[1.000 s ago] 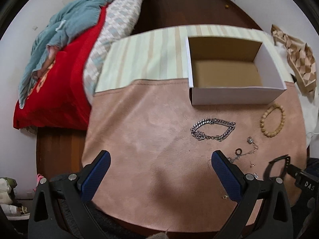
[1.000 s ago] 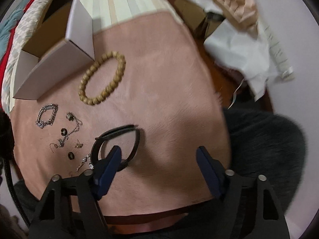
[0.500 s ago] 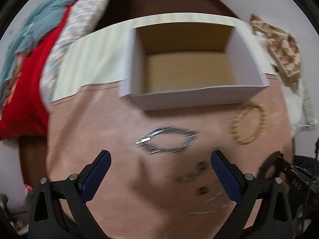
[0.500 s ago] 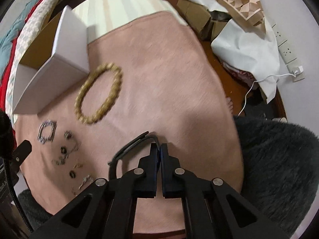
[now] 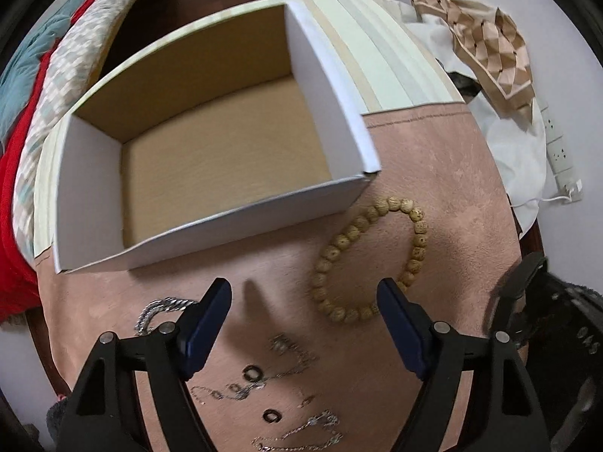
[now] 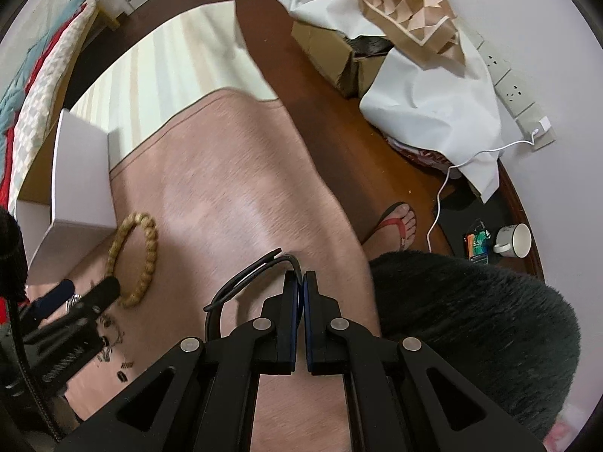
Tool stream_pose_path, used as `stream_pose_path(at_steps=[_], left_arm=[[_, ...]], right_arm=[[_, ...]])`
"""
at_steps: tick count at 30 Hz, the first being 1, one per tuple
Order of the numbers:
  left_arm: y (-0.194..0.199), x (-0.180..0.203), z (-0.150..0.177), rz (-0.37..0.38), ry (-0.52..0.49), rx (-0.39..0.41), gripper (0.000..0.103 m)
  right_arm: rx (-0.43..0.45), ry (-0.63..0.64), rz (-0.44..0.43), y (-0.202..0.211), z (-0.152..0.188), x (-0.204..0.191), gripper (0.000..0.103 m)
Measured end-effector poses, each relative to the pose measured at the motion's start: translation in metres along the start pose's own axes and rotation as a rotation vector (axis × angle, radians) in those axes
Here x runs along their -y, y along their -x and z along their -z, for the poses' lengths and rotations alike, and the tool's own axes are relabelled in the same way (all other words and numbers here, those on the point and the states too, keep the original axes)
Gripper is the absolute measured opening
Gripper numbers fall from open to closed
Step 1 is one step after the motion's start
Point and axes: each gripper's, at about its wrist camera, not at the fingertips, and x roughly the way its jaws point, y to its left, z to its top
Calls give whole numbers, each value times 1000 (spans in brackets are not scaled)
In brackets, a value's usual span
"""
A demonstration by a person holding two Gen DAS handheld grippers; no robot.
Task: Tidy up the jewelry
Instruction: 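Grasp the wooden bead bracelet with the left tool while the right tool holds the band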
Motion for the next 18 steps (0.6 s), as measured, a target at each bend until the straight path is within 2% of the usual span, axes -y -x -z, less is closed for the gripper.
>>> stream_pose_path(at_steps=[4,5,6,8,10,11,12,18], left_arm=[[-5,5,0,1,-29,-4,78],[-5,7,0,-3,-34,-3,74],[-6,8,-1,-4,-42,-2,61],[-5,10,-2,11,-53,1,51],[-2,13,-3,40,-76,12,31],[-2,16,-4,49,-82,16,12],[-2,17,-4,44,-93,17,7],[10,16,-2,60,-99,61,7]], right_arm=[[12,-16,1,2,-6,10,3],[14,-20,1,2,-6,12,3],[15,-23,0,3,-7,14,3],[16,-28,-1,3,-8,16,3],[17,-30,-3,3,-8,18,3],[17,-31,-5,4,-8,18,3],[19,-29,-6,5,-8,17,3],[32,-15,-24,16,-5,13,3]])
